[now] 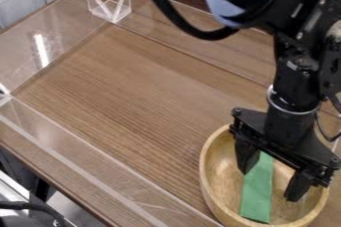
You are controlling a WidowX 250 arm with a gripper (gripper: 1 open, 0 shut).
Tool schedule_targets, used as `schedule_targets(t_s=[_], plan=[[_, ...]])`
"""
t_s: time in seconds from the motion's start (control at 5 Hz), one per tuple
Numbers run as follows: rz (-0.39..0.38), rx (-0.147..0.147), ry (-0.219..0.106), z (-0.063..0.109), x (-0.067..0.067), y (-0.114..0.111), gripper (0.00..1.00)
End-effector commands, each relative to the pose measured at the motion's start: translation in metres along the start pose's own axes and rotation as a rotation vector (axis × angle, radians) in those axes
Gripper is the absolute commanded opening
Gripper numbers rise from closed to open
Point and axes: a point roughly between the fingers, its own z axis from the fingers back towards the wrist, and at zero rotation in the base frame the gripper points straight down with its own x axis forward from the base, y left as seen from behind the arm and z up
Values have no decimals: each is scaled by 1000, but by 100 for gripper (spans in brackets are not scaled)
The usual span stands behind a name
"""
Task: Remove the green block from inside the brown bowl and put it on the table
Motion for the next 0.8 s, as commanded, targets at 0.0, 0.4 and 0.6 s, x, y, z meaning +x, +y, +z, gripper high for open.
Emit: schedule_targets(t_s=[0.0,0.4,0.6], plan=[[6,-27,-60,13,6,1,100],[6,-33,-57,11,7,2,100],[6,-36,-55,9,7,3,100]])
